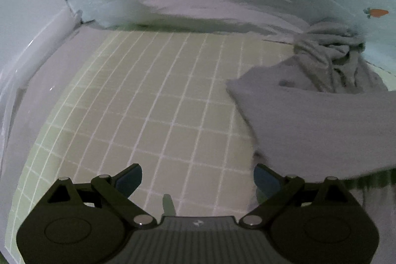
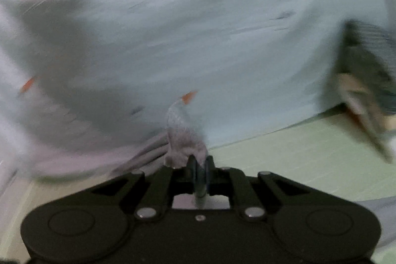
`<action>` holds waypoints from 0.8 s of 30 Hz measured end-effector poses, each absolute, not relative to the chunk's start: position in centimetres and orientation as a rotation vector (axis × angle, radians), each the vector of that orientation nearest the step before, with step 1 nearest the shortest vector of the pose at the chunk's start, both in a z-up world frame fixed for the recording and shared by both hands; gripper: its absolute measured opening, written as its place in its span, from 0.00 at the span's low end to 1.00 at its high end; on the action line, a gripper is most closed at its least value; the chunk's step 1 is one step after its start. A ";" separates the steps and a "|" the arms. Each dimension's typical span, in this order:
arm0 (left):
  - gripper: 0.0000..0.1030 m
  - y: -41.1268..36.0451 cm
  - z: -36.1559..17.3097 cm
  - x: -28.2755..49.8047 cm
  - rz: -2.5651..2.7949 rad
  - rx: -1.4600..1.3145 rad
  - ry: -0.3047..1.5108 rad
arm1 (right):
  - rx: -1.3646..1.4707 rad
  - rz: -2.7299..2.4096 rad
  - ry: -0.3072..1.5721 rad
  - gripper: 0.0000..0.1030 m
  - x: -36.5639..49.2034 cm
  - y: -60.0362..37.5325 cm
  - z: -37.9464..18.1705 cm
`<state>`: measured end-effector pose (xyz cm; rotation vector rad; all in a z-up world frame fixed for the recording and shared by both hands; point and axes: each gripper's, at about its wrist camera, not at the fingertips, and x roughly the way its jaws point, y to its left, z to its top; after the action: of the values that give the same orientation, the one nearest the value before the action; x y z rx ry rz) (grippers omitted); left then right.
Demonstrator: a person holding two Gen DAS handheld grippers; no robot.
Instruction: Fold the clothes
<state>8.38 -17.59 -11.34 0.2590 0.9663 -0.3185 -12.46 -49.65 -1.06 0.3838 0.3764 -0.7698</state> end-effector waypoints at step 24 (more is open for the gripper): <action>0.97 -24.5 -14.7 11.1 -0.374 0.456 1.038 | 0.719 -1.157 0.668 0.74 -19.0 -61.7 -15.8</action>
<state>11.05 -24.50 -14.68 0.4556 1.0384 -0.3738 -19.03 -61.72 -15.82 0.7190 0.6678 -1.1574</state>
